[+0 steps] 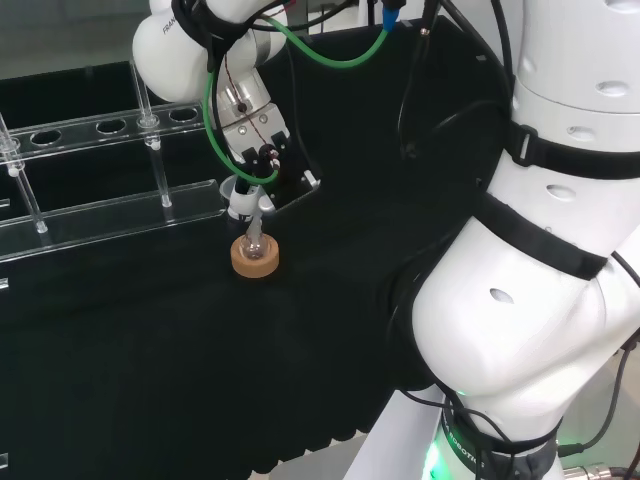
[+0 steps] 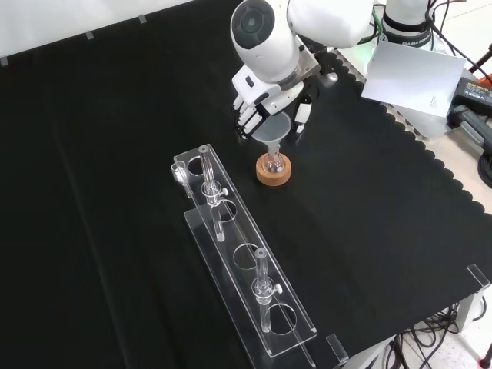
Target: Place the funnel on the round-bottom flask.
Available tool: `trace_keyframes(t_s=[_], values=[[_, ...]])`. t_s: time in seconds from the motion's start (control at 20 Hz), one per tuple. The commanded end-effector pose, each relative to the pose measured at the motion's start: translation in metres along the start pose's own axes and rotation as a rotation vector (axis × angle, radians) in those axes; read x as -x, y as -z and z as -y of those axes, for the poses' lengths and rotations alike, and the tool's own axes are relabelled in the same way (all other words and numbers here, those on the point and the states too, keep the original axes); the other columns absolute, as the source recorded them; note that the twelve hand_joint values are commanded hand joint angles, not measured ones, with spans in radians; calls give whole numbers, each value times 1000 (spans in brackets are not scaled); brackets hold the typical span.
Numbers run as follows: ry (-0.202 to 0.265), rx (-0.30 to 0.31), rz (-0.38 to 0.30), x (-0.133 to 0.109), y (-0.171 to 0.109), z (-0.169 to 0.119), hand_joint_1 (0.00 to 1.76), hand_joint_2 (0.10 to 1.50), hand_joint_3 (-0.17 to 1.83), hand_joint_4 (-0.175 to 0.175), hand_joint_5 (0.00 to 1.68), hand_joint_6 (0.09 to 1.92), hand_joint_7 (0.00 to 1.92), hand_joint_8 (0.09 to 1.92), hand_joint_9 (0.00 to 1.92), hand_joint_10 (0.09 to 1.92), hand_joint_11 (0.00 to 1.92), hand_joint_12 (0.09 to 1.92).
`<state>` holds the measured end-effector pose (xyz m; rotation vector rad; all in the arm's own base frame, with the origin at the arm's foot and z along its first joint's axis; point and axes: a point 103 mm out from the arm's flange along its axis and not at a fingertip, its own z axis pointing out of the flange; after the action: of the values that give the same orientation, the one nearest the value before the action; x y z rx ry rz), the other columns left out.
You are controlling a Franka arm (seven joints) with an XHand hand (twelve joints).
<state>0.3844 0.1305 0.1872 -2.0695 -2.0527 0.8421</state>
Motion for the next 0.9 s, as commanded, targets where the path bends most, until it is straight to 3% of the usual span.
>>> trace_keyframes(t_s=[0.05, 0.9], values=[[2, 2, 7, -1, 1, 0, 817, 1108, -175, -36, 481, 531, 374, 717, 681, 532, 531, 1254], [17, 7, 7, -10, 2, 1, 809, 1103, -175, -39, 466, 512, 351, 715, 661, 547, 525, 1257]])
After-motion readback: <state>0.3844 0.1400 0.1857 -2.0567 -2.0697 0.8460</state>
